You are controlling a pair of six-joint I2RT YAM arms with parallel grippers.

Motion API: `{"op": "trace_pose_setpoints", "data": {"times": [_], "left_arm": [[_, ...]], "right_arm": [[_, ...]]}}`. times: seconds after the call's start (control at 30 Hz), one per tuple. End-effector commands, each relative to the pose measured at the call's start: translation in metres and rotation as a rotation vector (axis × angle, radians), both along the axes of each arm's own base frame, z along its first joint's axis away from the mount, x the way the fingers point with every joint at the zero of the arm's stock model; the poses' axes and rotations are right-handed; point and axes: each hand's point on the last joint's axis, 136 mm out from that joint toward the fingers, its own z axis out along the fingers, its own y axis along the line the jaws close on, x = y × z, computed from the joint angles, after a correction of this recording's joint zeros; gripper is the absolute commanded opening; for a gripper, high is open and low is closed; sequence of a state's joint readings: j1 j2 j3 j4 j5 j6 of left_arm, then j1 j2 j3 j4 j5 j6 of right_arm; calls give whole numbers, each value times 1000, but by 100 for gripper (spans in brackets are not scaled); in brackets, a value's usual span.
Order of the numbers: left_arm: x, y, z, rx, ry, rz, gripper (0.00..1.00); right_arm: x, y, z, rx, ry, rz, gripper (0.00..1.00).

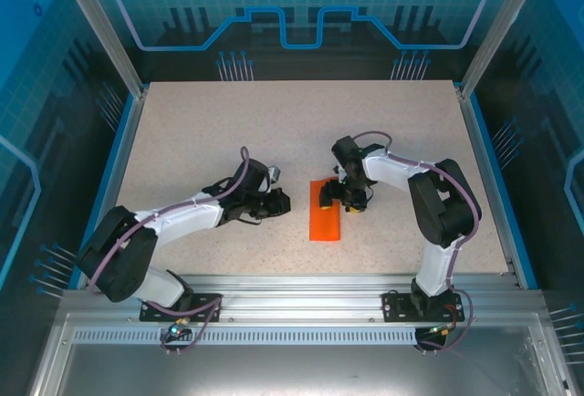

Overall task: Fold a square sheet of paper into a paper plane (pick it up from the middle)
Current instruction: Hold the square sheet of paper at the center of the table.

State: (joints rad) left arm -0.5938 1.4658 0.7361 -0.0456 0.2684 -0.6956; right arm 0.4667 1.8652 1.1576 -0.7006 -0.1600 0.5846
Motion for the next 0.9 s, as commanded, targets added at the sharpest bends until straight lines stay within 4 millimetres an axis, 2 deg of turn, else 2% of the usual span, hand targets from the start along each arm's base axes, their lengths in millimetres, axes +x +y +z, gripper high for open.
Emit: {"op": "trace_pose_setpoints", "data": {"times": [0.0,0.4,0.87], "left_arm": [[6,-18,5,-39,-1,-16,0],[15,-62,-8,-85,39,-48,0],[25,-74,-33,-61,98,-27,0]], "right_arm": [[-11,-15,-45,-110,46,12,75],[-12,-16,-50,-118,55,7,75],[-14,-18,-53,-127,61,8,75]]}}
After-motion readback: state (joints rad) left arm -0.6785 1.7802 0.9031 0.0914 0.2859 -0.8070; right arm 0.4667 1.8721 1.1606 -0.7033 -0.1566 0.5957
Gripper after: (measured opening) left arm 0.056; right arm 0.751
